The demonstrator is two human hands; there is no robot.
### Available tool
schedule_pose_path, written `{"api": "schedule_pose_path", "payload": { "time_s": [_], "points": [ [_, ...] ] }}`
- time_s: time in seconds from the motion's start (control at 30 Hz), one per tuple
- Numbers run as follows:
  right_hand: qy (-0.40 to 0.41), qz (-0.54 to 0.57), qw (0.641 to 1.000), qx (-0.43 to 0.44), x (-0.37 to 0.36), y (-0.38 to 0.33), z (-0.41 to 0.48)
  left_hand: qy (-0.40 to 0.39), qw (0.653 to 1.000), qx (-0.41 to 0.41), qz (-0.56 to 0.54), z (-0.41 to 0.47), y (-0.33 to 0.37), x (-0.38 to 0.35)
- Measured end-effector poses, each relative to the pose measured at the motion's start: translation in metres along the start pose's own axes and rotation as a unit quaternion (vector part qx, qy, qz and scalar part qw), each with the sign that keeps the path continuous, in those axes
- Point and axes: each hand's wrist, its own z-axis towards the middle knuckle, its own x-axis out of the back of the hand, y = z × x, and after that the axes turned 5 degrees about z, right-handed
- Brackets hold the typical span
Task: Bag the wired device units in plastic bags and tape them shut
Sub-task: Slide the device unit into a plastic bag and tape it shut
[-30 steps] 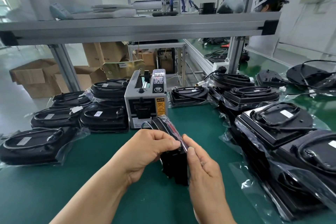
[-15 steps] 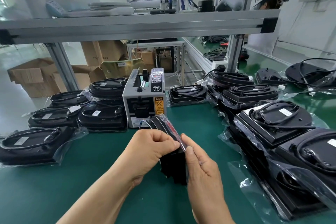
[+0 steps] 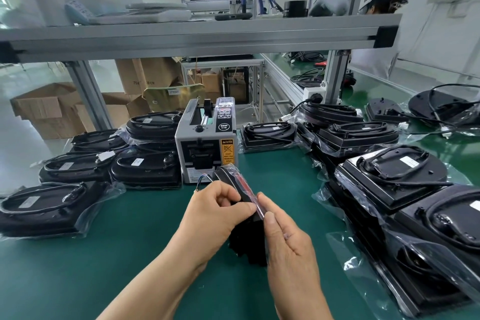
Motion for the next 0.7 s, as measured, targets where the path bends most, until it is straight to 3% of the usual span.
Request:
{"api": "schedule_pose_path", "payload": {
  "time_s": [0.13, 0.37, 0.7],
  "points": [
    [0.004, -0.016, 1.0, -0.004, 0.0, -0.001, 0.0, 0.015, 0.999, 0.011, -0.045, 0.002, -0.003, -0.007],
    [0.02, -0.017, 1.0, -0.01, -0.001, -0.004, 0.001, -0.035, 0.998, -0.012, -0.047, -0.001, -0.008, 0.002],
    [0.006, -0.03, 0.999, -0.043, 0.003, -0.03, 0.001, -0.065, 0.996, 0.016, -0.064, 0.006, -0.007, 0.01]
  ]
}}
